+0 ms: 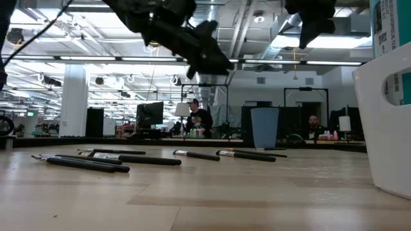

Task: Pick & Place Paint Supplies
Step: Put the orange paintbrush into the blue cup

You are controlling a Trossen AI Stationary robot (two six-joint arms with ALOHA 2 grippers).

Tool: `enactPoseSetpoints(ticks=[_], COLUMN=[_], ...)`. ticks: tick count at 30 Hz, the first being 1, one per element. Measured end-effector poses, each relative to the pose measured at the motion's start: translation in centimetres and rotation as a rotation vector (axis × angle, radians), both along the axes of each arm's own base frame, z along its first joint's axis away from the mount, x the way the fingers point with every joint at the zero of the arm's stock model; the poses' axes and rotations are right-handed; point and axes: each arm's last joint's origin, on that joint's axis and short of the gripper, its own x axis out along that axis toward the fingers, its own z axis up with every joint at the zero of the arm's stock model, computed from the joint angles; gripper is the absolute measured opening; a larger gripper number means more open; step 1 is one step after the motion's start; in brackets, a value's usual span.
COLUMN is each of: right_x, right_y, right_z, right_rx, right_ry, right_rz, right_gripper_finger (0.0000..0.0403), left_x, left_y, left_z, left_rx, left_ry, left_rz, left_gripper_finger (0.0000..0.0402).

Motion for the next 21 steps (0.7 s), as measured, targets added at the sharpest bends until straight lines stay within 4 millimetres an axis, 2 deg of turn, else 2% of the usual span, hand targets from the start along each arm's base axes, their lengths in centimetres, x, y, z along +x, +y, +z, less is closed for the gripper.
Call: enactPoseSetpoints(ticks=[4,7,10,12,16,21], right_x=[-0.1,-0.1,-0.1,0.0,-0.1,-0.1], right_y=[0.0,0.1,0.4,0.6,1.3,1.9], right_z=[0.0,0.0,-0.1,-0.1,0.0,-0.1], right_rx=[0.000,0.003,0.005,0.006,0.008,0.012], right_ry=[0.000,0.011,0.018,0.020,0.027,0.047], right_rz=[0.000,0.003,0.017,0.030,0.059,0.092], right_gripper_finger=[0.0000,0.0000,0.0000,0.0000,0.0000,0.0000], left_x=[2.0,3.2,4.4,5.4,7.1,8.4], left_y=[-0.5,-0.7,-0.3,0.1,0.3,1.2], left_z=[-2.0,-3.3,-3.8,-3.9,-5.2,-5.7], left_rx=[0.022,0.057,0.085,0.082,0.073,0.038], left_ry=[-0.011,0.025,0.034,0.013,0.051,0.129], left_rz=[0.012,0.099,0.165,0.158,0.155,0.211], left_gripper_finger=[0.0194,0.0216,0.0220,0.0220,0.0219,0.0219])
